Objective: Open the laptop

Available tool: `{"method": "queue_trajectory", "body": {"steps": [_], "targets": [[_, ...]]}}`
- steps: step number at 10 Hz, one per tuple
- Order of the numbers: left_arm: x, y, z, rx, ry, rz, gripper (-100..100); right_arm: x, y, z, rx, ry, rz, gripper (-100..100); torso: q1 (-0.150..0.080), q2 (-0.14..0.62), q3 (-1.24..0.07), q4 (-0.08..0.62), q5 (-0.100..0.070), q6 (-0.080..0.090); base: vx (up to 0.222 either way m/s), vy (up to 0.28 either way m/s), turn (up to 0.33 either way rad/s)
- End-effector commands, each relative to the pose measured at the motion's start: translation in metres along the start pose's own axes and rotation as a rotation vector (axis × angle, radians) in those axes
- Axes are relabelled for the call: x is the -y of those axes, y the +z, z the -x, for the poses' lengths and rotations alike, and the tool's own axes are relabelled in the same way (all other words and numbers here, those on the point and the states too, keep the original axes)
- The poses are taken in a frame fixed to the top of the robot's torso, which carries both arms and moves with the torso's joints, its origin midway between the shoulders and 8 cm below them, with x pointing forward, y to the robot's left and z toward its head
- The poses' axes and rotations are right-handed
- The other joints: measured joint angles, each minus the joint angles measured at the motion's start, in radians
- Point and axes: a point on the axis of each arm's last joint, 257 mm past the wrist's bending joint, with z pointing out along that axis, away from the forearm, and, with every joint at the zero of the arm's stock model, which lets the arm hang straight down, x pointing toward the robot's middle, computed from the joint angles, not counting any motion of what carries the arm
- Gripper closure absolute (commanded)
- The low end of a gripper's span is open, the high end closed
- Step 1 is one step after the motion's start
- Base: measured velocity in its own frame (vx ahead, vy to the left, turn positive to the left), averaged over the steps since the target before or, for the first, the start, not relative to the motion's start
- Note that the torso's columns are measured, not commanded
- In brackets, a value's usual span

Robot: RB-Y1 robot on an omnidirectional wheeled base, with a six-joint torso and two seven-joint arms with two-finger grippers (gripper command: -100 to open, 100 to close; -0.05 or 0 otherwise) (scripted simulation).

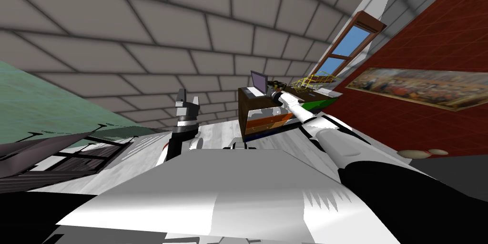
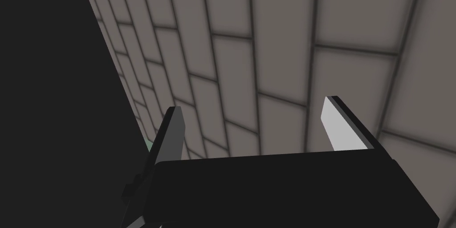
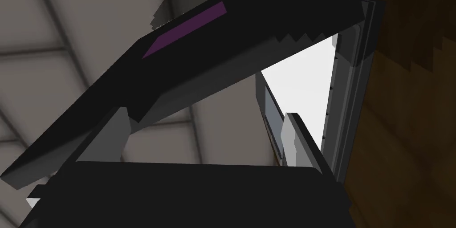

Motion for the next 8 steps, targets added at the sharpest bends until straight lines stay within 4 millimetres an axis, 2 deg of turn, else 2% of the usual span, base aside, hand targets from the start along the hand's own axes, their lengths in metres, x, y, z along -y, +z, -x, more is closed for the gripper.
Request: {"method": "queue_trajectory", "body": {"steps": [1, 5, 7, 8], "targets": [[0.0, 0.0, 0.0, 0.0, 0.0, 0.0, 0, 0.0006, -0.001, -0.0027, 0.011, 0.069, 0.014, -100, 0.001, 0.0, 0.0, 0.0, 0.0, 0.0, 0.014, -0.04, 0.033], [0.0, 0.0, 0.0, 0.0, 0.0, 0.0, 0, 0.0023, -0.003, -0.0068, 0.027, 0.174, 0.033, -100, 0.001, 0.001, 0.0, 0.0, 0.0, 0.0, 0.012, -0.034, 0.028], [0.0, 0.0, 0.0, 0.0, 0.0, 0.0, 0, 0.0022, -0.0027, -0.0063, 0.026, 0.162, 0.031, -100, 0.002, 0.001, 0.001, 0.0, 0.001, 0.0, 0.003, -0.008, 0.003], [0.0, 0.0, 0.0, 0.0, 0.0, 0.0, 0, 0.0022, -0.0027, -0.0064, 0.025, 0.161, 0.031, 100, 0.002, 0.001, 0.001, 0.0, 0.001, 0.0, 0.0, 0.0, 0.0]]}}
